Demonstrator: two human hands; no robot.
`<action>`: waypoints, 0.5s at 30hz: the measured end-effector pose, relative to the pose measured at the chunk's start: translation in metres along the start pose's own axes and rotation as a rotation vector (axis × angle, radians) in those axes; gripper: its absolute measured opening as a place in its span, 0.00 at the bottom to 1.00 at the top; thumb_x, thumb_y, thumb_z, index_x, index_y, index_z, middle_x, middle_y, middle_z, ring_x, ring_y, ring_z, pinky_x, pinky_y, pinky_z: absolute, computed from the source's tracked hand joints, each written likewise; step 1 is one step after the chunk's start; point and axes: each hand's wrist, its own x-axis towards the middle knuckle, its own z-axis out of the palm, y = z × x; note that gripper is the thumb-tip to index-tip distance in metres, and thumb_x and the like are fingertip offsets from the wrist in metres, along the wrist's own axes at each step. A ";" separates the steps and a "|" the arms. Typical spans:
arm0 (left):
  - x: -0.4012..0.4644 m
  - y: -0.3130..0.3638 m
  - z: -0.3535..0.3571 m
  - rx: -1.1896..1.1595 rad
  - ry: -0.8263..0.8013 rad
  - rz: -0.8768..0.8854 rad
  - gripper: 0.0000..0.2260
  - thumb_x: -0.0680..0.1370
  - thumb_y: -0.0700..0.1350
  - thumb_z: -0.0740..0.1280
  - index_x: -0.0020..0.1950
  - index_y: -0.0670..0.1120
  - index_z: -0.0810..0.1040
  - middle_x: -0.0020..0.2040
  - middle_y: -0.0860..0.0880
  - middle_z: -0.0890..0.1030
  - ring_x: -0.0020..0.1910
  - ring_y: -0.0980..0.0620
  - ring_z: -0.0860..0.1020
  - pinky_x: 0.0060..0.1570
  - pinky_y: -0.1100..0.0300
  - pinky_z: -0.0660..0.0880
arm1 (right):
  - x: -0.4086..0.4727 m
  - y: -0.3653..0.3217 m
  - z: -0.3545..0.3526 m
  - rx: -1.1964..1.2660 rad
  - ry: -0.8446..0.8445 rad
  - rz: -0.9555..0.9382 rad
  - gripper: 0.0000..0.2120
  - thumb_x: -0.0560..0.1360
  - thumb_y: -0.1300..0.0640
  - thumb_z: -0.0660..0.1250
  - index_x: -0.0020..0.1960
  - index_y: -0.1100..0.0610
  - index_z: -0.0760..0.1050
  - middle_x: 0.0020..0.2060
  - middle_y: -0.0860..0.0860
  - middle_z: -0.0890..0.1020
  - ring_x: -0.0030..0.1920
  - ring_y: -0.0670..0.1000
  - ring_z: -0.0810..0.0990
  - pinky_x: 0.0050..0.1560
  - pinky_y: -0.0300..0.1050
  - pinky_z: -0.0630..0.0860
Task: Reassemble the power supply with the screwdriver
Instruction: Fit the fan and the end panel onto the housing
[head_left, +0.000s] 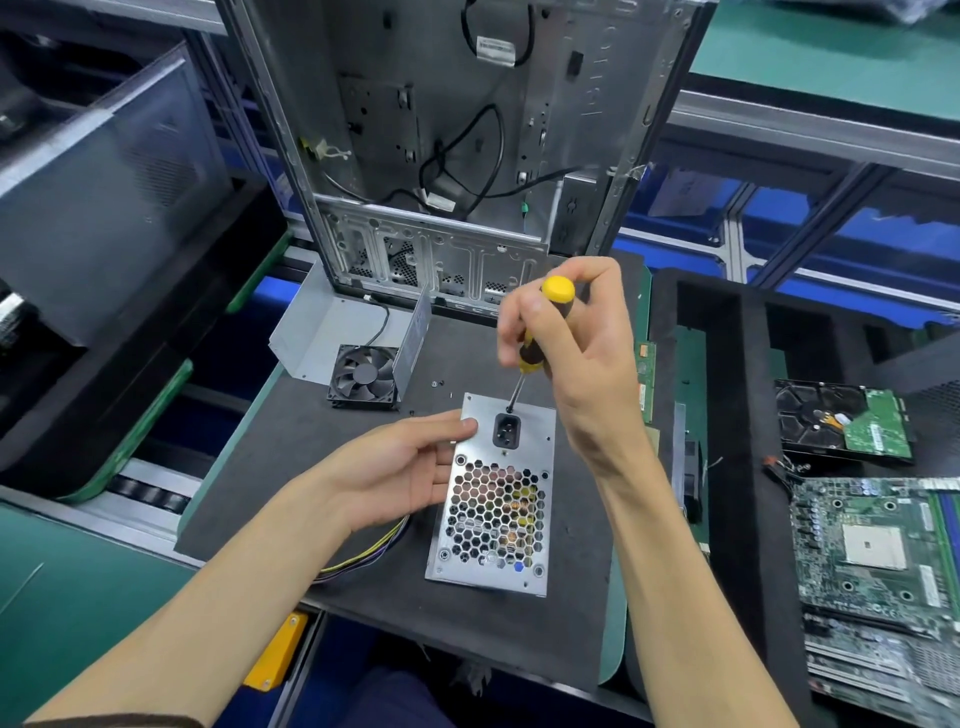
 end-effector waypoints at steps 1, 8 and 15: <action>0.001 0.000 0.000 -0.002 0.000 -0.001 0.14 0.79 0.42 0.67 0.63 0.43 0.83 0.59 0.39 0.84 0.50 0.45 0.85 0.51 0.52 0.83 | 0.000 -0.001 0.001 0.004 -0.008 0.002 0.07 0.81 0.57 0.63 0.53 0.55 0.65 0.32 0.46 0.76 0.32 0.47 0.73 0.36 0.41 0.71; 0.000 0.000 0.000 0.005 0.002 -0.003 0.15 0.78 0.42 0.67 0.65 0.43 0.82 0.62 0.38 0.82 0.51 0.45 0.86 0.51 0.53 0.83 | 0.001 0.004 -0.002 -0.012 0.008 0.051 0.14 0.84 0.53 0.51 0.53 0.53 0.75 0.36 0.46 0.73 0.37 0.50 0.68 0.40 0.48 0.64; 0.001 0.000 0.000 0.014 0.005 -0.002 0.14 0.78 0.42 0.67 0.62 0.45 0.84 0.60 0.39 0.84 0.50 0.46 0.86 0.56 0.51 0.81 | -0.003 0.003 0.006 -0.098 0.051 0.004 0.11 0.86 0.57 0.50 0.54 0.57 0.71 0.37 0.50 0.69 0.38 0.53 0.66 0.41 0.41 0.67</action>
